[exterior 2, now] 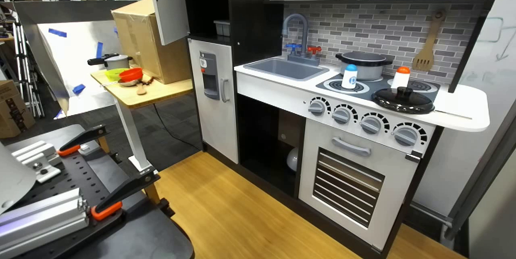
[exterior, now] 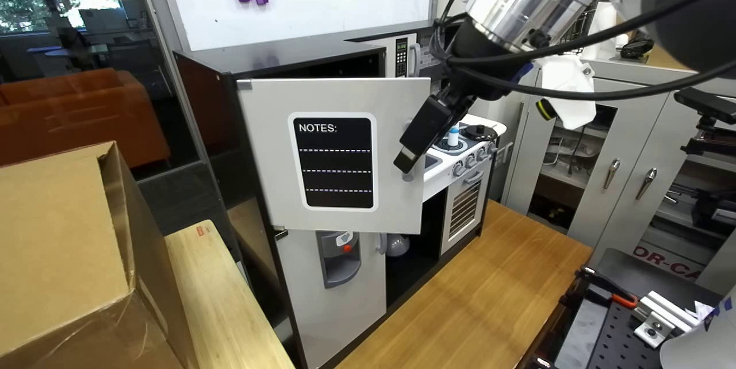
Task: Close the open drawer and then open it again.
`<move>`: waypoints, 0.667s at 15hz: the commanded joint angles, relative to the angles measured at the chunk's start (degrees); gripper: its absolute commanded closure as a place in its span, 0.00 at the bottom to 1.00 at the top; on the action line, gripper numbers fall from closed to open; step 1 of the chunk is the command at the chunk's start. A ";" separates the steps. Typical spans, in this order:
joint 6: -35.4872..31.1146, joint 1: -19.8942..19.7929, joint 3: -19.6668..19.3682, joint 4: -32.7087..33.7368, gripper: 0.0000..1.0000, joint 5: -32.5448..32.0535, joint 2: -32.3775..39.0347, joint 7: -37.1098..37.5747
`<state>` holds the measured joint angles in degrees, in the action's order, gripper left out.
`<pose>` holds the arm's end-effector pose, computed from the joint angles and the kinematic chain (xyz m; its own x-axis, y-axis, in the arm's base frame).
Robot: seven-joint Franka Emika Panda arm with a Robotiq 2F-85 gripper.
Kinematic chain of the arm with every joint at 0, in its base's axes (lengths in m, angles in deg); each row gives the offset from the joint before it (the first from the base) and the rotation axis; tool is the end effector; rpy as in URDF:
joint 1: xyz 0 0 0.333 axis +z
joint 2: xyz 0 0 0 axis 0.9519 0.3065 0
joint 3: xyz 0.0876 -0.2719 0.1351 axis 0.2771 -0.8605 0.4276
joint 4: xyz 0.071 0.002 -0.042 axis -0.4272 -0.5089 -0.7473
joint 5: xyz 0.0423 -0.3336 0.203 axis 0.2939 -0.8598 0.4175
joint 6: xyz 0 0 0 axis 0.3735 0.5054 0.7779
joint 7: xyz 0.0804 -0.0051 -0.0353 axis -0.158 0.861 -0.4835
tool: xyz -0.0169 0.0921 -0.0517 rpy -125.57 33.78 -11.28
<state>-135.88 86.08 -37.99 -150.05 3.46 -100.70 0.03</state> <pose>0.3357 0.2126 0.4870 0.8527 0.2076 0.4795 0.2528 -0.9670 -0.0310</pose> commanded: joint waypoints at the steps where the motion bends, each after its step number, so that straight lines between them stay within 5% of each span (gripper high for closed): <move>1: -1.16 -0.43 -0.26 1.09 0.00 -0.94 2.61 0.34; 10: -1.89 -0.01 -0.74 3.08 0.00 -0.58 5.55 0.01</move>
<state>-137.56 86.05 -38.15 -148.54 3.46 -97.02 0.03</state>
